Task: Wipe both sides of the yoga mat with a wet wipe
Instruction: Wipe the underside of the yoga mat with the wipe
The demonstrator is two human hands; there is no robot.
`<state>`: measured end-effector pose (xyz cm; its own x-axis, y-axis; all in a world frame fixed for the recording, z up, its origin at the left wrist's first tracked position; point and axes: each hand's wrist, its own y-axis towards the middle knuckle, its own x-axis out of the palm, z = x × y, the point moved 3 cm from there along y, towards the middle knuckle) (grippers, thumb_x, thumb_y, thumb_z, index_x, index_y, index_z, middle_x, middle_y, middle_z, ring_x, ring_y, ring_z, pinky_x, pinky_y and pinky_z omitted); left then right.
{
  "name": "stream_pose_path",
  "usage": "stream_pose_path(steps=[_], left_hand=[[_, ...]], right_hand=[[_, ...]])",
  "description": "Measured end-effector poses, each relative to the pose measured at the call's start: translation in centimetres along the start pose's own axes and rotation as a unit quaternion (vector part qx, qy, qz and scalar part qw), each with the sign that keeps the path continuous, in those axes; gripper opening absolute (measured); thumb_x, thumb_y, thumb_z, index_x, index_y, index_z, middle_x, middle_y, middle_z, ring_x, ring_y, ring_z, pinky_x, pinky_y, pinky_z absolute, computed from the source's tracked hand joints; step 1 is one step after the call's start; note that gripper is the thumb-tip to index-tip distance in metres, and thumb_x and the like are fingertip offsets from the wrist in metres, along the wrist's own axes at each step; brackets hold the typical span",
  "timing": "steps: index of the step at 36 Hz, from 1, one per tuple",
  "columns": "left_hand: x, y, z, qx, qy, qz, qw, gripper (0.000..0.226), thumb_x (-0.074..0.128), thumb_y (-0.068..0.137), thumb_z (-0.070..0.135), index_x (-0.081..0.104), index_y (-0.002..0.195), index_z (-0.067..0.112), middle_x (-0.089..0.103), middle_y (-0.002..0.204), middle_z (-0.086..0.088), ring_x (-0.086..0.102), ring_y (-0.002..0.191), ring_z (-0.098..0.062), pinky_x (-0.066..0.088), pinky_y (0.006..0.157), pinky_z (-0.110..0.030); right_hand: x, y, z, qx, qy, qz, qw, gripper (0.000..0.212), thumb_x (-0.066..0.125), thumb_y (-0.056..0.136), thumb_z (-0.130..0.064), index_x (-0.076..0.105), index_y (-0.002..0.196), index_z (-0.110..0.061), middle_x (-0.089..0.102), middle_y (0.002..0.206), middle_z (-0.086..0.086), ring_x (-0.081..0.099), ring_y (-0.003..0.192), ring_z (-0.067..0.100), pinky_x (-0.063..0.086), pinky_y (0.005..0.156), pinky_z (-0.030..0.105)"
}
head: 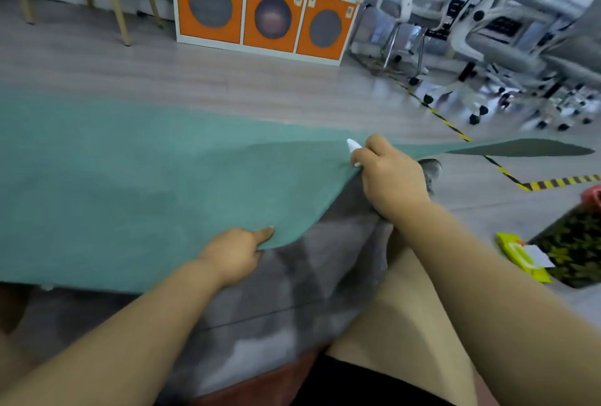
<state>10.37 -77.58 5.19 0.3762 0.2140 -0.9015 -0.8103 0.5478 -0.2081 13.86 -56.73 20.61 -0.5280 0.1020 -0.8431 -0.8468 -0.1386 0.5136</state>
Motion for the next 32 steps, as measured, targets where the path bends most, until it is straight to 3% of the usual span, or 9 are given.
stream_pose_path(steps=[2, 5, 11, 15, 19, 25, 27, 29, 32], left_hand=[[0.6, 0.7, 2.1, 0.016, 0.013, -0.016, 1.000, 0.051, 0.043, 0.097, 0.031, 0.030, 0.146, 0.037, 0.043, 0.145, -0.011, 0.045, 0.129, -0.030, 0.039, 0.103, -0.032], [1.4, 1.3, 5.2, 0.056, 0.010, -0.019, 0.998, 0.045, 0.041, 0.099, 0.030, 0.036, 0.144, 0.033, 0.043, 0.145, -0.009, 0.043, 0.129, -0.028, 0.037, 0.102, -0.029], [5.0, 2.5, 7.4, 0.102, 0.022, -0.136, 0.985, 0.051, 0.048, 0.095, 0.037, 0.037, 0.144, 0.029, 0.043, 0.146, -0.007, 0.042, 0.131, -0.026, 0.037, 0.104, -0.029], [6.6, 3.2, 5.7, 0.114, 0.008, -0.221, 0.968, 0.057, 0.049, 0.091, 0.055, 0.046, 0.139, 0.025, 0.046, 0.144, 0.003, 0.043, 0.131, -0.016, 0.033, 0.108, -0.025], [7.2, 4.5, 2.7, 0.058, -0.013, -0.239, 0.969, 0.057, 0.043, 0.089, 0.063, 0.059, 0.124, 0.021, 0.057, 0.132, 0.002, 0.051, 0.122, -0.016, 0.038, 0.104, -0.029], [6.8, 6.7, -2.4, 0.000, 0.033, -0.233, 0.972, 0.043, 0.040, 0.094, 0.055, 0.060, 0.115, 0.023, 0.061, 0.123, -0.001, 0.055, 0.113, -0.019, 0.043, 0.092, -0.027], [6.6, 7.6, -3.9, -0.013, 0.041, -0.231, 0.972, 0.044, 0.040, 0.095, 0.055, 0.058, 0.119, 0.023, 0.060, 0.125, -0.002, 0.054, 0.115, -0.020, 0.042, 0.092, -0.026], [6.4, 8.5, -5.3, -0.027, 0.051, -0.227, 0.972, 0.046, 0.039, 0.094, 0.056, 0.056, 0.123, 0.024, 0.057, 0.129, -0.002, 0.052, 0.118, -0.020, 0.041, 0.095, -0.027], [6.2, 9.9, -7.4, -0.045, 0.070, -0.224, 0.971, 0.049, 0.039, 0.095, 0.055, 0.052, 0.130, 0.023, 0.052, 0.135, -0.003, 0.048, 0.125, -0.020, 0.040, 0.101, -0.029]], right_hand=[[0.1, -1.9, 2.4, 0.061, -0.013, -0.052, 0.997, 0.019, 0.046, 0.083, -0.008, 0.064, 0.081, -0.008, 0.054, 0.084, 0.015, 0.055, 0.057, 0.036, 0.031, 0.044, 0.029], [1.2, -5.1, 6.3, 0.175, -0.038, -0.182, 0.967, 0.019, 0.046, 0.091, -0.012, 0.063, 0.100, -0.012, 0.051, 0.105, 0.012, 0.058, 0.089, 0.037, 0.041, 0.064, 0.037], [3.8, -9.1, 9.3, 0.278, 0.033, -0.322, 0.904, 0.026, 0.052, 0.081, -0.005, 0.067, 0.098, -0.016, 0.059, 0.112, 0.010, 0.056, 0.106, 0.030, 0.048, 0.087, 0.034], [6.4, -9.4, 9.3, 0.311, 0.116, -0.308, 0.892, 0.026, 0.046, 0.085, -0.003, 0.063, 0.104, -0.009, 0.059, 0.117, 0.016, 0.055, 0.108, 0.031, 0.045, 0.088, 0.030], [9.3, -8.2, 8.2, 0.343, 0.204, -0.272, 0.876, 0.012, 0.044, 0.093, -0.011, 0.052, 0.102, -0.006, 0.058, 0.114, 0.019, 0.055, 0.104, 0.033, 0.039, 0.077, 0.030], [13.6, -6.1, 6.3, 0.347, 0.246, -0.274, 0.862, 0.006, 0.037, 0.095, -0.014, 0.042, 0.097, -0.010, 0.049, 0.074, 0.001, 0.051, 0.080, 0.031, 0.031, 0.063, 0.030], [15.0, -5.2, 5.4, 0.320, 0.261, -0.287, 0.864, 0.023, 0.035, 0.093, -0.012, 0.044, 0.113, -0.018, 0.050, 0.070, -0.005, 0.053, 0.080, 0.031, 0.034, 0.063, 0.030], [16.8, -4.4, 4.4, 0.293, 0.275, -0.324, 0.856, 0.043, 0.033, 0.092, -0.010, 0.045, 0.130, -0.027, 0.061, 0.085, -0.006, 0.055, 0.085, 0.027, 0.042, 0.072, 0.030], [19.8, -3.4, 3.4, 0.282, 0.273, -0.349, 0.851, 0.037, 0.035, 0.092, -0.009, 0.060, 0.118, -0.018, 0.064, 0.114, 0.004, 0.057, 0.106, 0.026, 0.043, 0.089, 0.029]])
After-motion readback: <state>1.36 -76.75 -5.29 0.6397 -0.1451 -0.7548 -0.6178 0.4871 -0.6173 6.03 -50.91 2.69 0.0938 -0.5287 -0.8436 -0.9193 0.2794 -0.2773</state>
